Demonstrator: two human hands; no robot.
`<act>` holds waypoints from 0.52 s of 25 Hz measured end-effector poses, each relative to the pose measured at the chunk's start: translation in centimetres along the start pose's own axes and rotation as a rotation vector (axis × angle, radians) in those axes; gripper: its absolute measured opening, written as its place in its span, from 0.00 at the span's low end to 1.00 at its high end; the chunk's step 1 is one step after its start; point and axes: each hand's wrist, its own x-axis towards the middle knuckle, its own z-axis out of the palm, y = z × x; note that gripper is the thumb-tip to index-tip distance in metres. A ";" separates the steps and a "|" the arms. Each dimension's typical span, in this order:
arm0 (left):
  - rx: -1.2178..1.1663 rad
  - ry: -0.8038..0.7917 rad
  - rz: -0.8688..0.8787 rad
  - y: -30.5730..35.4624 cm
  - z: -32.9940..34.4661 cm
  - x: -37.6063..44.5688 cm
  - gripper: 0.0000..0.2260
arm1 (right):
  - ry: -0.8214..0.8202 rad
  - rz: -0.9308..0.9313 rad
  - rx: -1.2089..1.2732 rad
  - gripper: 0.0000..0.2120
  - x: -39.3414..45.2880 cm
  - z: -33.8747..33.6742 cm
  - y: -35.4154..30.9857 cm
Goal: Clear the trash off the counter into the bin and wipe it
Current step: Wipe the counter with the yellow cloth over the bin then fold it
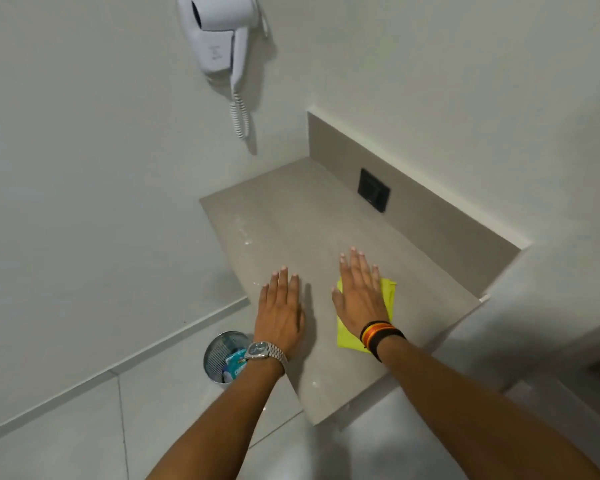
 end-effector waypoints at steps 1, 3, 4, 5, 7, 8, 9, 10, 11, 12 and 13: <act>0.029 0.024 0.016 -2.3 -0.5 0.6 0.29 | 0.028 -0.064 -0.005 0.34 0.6 0.4 -2.4; 0.071 0.053 0.027 -7.0 -1.3 1.7 0.30 | 0.046 -0.107 0.008 0.34 1.8 1.7 -7.1; 0.076 0.057 0.019 -9.5 -1.8 2.2 0.30 | 0.052 -0.102 0.025 0.35 2.7 2.5 -9.6; 0.066 0.049 0.003 -11.9 -2.1 2.7 0.30 | 0.043 -0.099 0.039 0.35 3.6 3.3 -12.0; 0.043 0.025 -0.038 -17.4 -2.7 3.1 0.30 | 0.006 -0.132 0.034 0.35 5.7 5.8 -17.3; 0.039 0.011 -0.053 -20.0 -2.7 3.1 0.30 | -0.016 -0.149 0.026 0.35 6.6 7.2 -19.6; 0.034 -0.009 -0.074 -22.6 -2.5 2.9 0.30 | -0.051 -0.159 0.026 0.34 7.6 8.7 -21.9; 0.025 -0.039 -0.094 -25.0 -2.2 2.6 0.30 | -0.097 -0.165 0.040 0.34 8.3 10.3 -23.9; 0.014 -0.075 -0.114 -27.6 -1.6 2.1 0.30 | -0.148 -0.173 0.060 0.34 9.0 12.2 -25.9; 0.001 -0.109 -0.122 -29.8 -0.7 1.5 0.30 | -0.191 -0.177 0.081 0.33 9.3 14.1 -27.3; -0.018 -0.153 -0.121 -31.7 0.4 0.8 0.29 | -0.236 -0.174 0.093 0.33 9.2 16.1 -28.1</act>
